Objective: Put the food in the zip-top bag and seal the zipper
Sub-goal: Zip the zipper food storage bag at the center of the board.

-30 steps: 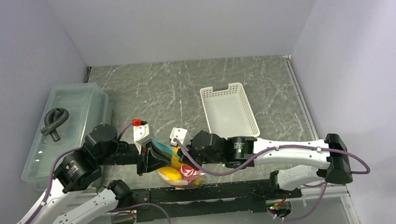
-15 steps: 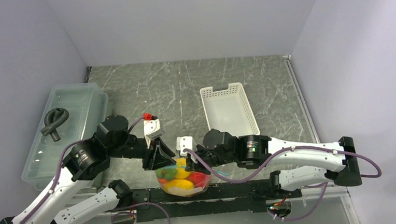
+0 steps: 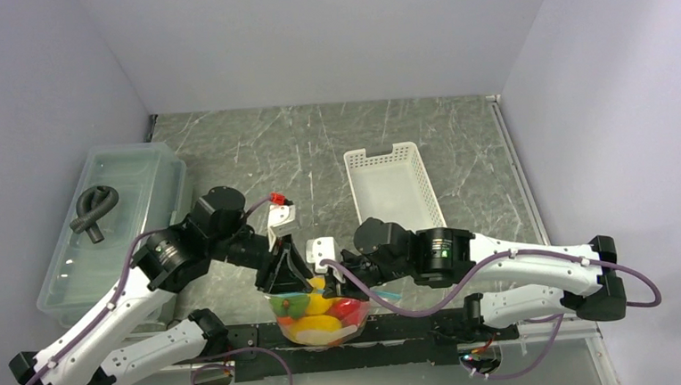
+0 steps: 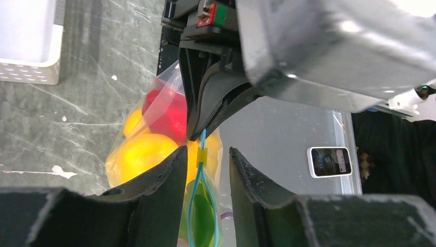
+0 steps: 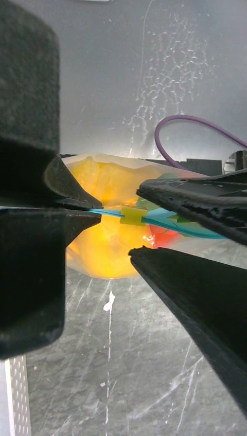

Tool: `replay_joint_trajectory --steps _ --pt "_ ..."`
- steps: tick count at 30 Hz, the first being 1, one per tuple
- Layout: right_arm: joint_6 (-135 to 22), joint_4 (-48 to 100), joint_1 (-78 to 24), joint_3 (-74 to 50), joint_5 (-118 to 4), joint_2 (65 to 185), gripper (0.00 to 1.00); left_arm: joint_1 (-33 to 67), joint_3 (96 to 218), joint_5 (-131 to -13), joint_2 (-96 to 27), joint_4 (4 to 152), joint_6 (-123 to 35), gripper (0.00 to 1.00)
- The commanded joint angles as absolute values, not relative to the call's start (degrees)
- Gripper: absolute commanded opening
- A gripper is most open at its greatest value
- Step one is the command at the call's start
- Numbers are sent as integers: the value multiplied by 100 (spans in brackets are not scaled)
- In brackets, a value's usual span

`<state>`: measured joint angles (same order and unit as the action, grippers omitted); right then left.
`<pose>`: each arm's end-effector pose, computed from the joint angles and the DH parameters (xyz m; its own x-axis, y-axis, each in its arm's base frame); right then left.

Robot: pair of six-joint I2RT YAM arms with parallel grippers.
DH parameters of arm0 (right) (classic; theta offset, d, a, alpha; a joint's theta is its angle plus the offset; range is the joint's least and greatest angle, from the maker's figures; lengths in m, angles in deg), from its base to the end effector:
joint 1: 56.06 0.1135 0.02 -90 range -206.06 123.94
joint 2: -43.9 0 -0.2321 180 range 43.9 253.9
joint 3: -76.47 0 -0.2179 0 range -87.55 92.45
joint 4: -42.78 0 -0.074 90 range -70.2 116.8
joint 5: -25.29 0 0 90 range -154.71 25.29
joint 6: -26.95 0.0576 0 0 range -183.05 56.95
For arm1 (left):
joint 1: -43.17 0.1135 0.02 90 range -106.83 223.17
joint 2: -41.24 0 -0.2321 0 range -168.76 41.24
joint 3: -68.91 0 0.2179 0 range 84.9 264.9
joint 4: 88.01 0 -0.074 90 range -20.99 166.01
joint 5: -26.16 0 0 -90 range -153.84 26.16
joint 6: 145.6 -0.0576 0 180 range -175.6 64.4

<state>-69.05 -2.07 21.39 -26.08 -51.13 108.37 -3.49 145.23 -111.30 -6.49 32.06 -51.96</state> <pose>0.0395 0.2398 0.3032 -0.0104 -0.5143 -0.8576 -0.9987 -0.0374 0.0345 0.0732 -0.1394 0.3308 -0.4149 0.3771 -0.8280 0.8991 0.0303 -0.4367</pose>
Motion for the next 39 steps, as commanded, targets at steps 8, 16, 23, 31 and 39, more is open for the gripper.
replay_joint_trajectory --steps 8,16,23,31,39 --pt "-6984 -165 2137 -2075 -5123 10718 0 -359 14476 -11688 -931 3397 -5334 37" --pt "-6981 -361 2137 -1916 -5323 10793 0 -372 14460 -11754 -1063 3384 -5333 31" --pt "-6964 -401 2137 -1908 -5385 10764 0 -399 14516 -11608 -1096 3316 -5352 18" --pt "-6933 -520 2133 -1925 -5526 10679 0 -399 14613 -11448 -1091 3187 -5376 0" --pt "-6903 -740 2137 -1999 -5826 10417 0 -399 14825 -10766 -1030 2829 -5283 0"
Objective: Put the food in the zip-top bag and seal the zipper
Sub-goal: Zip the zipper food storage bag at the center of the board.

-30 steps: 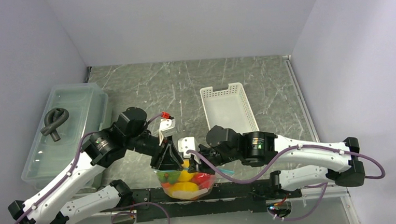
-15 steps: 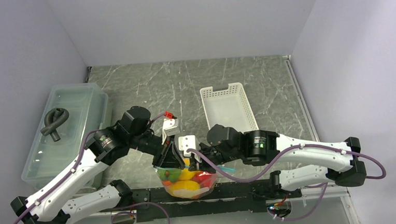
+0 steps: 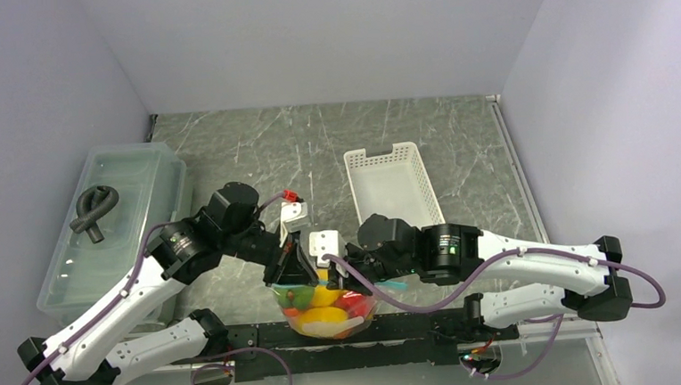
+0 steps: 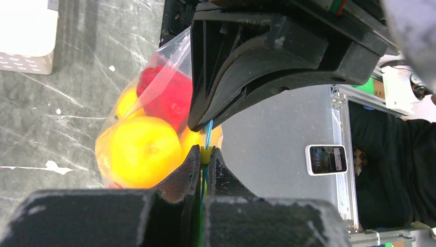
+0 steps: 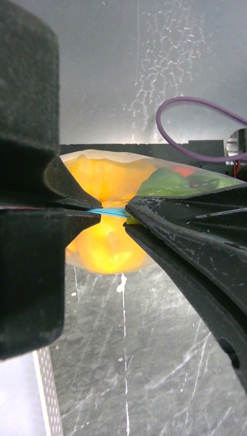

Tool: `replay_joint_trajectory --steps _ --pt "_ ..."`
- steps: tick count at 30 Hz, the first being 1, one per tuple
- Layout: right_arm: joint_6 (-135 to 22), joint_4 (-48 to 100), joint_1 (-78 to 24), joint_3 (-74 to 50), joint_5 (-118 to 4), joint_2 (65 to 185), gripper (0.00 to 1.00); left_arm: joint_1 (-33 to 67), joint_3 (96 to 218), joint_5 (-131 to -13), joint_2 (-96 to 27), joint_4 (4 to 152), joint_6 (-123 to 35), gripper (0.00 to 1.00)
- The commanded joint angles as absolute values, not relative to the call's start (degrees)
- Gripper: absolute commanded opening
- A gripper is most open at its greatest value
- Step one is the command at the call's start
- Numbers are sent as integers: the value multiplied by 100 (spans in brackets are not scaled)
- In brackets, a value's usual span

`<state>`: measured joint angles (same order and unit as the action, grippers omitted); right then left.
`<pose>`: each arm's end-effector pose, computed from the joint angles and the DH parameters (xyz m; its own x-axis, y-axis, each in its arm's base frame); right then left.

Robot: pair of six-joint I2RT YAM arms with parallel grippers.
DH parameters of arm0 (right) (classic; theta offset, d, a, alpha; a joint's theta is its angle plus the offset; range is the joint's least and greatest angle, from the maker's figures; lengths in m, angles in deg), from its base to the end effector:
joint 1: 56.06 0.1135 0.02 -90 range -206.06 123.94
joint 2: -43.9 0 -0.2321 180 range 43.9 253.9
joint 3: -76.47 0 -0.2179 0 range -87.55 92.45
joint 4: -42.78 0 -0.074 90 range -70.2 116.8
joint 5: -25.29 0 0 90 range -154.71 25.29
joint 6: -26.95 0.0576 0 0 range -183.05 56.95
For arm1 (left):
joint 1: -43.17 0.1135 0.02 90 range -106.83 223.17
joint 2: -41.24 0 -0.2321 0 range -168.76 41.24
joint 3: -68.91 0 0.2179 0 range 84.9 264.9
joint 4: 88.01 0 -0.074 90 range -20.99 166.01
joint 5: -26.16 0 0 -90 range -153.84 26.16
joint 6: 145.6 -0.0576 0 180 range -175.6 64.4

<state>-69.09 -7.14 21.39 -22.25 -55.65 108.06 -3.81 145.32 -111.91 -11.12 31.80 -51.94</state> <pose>0.0427 0.2334 0.3156 -0.0126 -0.5348 -0.8449 -0.9996 0.0293 -0.0036 0.0833 -0.1521 0.3198 -0.4589 0.4292 -0.7779 0.8709 0.0441 -0.4894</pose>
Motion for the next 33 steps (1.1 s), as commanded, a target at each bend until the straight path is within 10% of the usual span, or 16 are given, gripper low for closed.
replay_joint_trajectory --steps 1,33 --pt "-6895 -783 2137 -2020 -5856 10386 0 -398 14846 -10680 -982 2821 -5253 0" --pt "-6314 -874 2137 -2796 -6360 9280 0 -403 14370 -8256 864 3040 -4428 0"
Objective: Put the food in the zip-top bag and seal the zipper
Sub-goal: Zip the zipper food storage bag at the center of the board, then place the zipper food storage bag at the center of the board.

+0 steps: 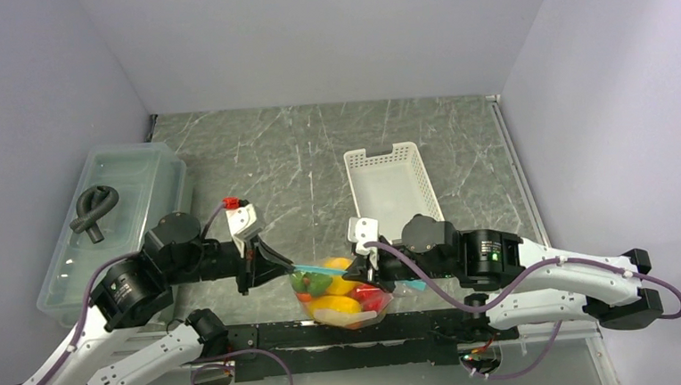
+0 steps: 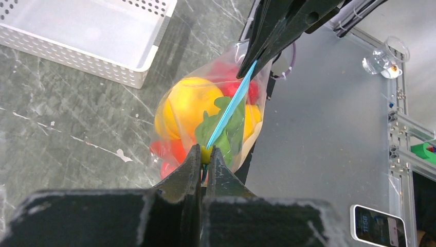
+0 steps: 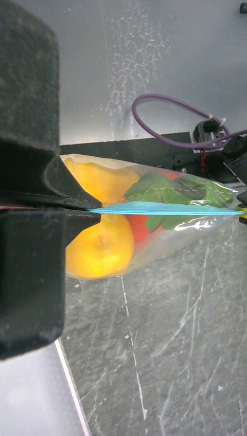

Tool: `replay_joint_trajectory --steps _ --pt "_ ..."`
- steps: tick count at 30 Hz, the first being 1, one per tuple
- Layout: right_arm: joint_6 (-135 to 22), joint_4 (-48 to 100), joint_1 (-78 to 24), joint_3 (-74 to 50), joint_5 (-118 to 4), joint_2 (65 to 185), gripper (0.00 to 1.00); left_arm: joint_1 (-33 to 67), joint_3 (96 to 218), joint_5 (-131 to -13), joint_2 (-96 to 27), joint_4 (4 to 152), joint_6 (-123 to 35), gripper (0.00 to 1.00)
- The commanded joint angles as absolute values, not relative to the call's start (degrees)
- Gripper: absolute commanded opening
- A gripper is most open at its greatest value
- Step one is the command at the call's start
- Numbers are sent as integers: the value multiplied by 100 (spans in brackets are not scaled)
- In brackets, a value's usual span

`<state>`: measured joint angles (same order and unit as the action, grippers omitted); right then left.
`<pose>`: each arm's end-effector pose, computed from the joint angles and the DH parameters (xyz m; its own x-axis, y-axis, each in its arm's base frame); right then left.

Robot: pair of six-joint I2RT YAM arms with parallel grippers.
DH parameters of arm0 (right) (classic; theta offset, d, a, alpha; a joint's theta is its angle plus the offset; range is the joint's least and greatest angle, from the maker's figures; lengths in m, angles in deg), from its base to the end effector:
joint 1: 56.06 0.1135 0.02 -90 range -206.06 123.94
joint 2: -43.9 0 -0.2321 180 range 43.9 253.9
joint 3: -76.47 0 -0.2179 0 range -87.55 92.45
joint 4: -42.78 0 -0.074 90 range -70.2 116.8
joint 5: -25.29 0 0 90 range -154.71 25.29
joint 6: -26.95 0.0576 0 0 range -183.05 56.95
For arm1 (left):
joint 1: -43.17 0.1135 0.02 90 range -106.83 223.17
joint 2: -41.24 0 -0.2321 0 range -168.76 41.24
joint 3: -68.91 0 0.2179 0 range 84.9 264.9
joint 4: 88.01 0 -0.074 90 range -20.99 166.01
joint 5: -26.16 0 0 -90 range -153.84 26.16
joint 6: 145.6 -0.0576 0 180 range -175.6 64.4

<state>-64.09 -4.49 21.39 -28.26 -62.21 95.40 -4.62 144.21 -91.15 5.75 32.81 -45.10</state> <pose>0.0400 0.1914 0.3305 -0.0688 -0.3924 -0.9172 -0.9853 0.1709 0.0007 0.0587 -0.1040 0.3462 -0.3920 0.1912 -0.8999 0.8924 0.3165 -0.3215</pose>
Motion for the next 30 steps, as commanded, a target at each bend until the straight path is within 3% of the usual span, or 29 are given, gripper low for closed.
replay_joint_trajectory --steps 1,8,11,23,30 --pt "-6314 -864 2134 -2784 -6357 9299 0 -403 14356 -8222 877 3071 -4415 3" --pt "-6338 -721 2132 -2679 -6305 9584 0 -398 14510 -8082 826 3335 -4507 35" --pt "-6354 -659 2130 -2616 -6350 9782 0 -399 14543 -7714 910 3464 -4533 43" --pt "-6584 -421 2001 -1874 -6943 10903 0 -395 14418 -6397 1635 3628 -4554 49" --pt "-6952 -162 1407 -1325 -6589 11517 0 -398 14128 -5940 2082 3483 -4394 51"
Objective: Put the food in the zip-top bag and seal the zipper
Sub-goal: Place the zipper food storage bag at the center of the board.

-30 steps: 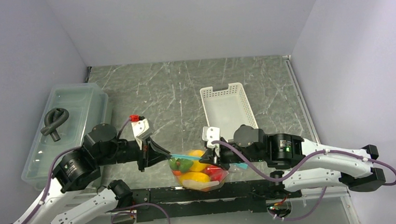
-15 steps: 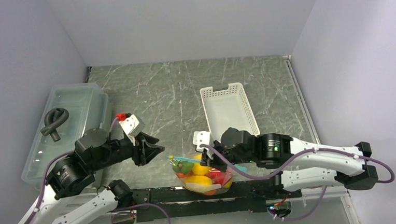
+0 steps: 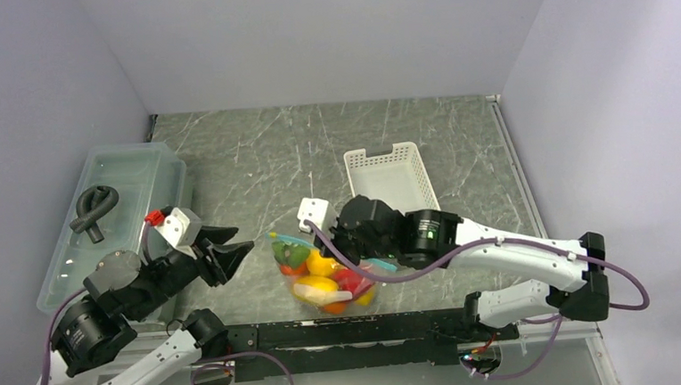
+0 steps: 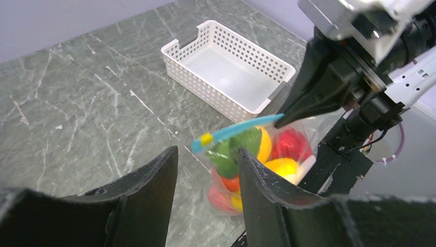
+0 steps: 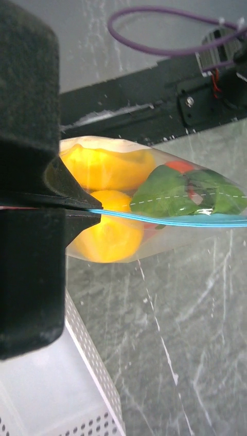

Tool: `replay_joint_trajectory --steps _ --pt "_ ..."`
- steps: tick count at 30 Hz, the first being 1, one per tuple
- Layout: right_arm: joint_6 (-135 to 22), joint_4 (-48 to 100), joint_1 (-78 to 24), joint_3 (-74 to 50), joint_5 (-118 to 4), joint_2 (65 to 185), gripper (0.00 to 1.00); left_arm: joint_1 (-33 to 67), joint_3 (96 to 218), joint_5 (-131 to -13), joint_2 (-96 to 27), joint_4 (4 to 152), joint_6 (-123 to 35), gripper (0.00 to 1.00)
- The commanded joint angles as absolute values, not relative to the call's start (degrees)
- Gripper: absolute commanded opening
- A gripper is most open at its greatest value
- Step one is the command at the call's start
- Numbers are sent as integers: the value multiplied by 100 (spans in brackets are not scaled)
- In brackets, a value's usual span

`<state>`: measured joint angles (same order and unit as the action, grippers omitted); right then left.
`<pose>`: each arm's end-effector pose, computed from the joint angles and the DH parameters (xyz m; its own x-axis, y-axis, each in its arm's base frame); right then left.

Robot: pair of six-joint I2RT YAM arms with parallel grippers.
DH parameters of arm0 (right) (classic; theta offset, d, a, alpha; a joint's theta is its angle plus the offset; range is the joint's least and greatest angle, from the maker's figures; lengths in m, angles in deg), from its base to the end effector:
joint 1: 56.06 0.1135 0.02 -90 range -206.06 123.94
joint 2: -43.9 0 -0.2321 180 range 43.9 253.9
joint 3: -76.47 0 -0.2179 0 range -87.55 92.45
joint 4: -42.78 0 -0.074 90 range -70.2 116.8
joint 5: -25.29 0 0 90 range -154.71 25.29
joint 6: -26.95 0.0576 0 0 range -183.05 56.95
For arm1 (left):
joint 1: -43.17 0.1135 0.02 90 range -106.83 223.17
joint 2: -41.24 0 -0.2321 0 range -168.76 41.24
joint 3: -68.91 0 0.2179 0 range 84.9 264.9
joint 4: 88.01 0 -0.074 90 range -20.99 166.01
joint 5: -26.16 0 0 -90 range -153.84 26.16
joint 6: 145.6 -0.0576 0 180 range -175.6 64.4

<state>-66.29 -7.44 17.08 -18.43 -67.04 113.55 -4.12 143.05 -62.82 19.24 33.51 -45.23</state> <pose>0.0769 0.2456 0.3141 -0.1116 -0.5631 -0.8188 -0.9544 0.2904 -0.0696 0.0478 -0.0502 0.3579 -0.2038 -0.0446 -0.9780 0.6974 0.6945 -0.1770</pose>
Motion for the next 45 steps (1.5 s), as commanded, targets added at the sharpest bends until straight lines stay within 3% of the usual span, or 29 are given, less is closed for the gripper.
replay_joint_trajectory --steps 1,13,34,41,45 --pt "-7068 -115 1324 -1260 -6515 11599 0 -400 14064 -5931 2138 3493 -4365 52" --pt "-8346 970 -70 -570 -5187 12581 0 -402 13776 -5760 2347 3392 -4285 53" --pt "-10678 1785 -1175 1548 -4264 15154 0 -403 13840 -5513 2454 3182 -4348 58" --pt "-11093 2200 -1317 1748 -4274 15779 0 -402 13830 -5437 2620 3180 -4307 59" --pt "-11056 2384 -1289 1061 -3950 15636 0 -401 13833 -5419 2634 3166 -4301 58"
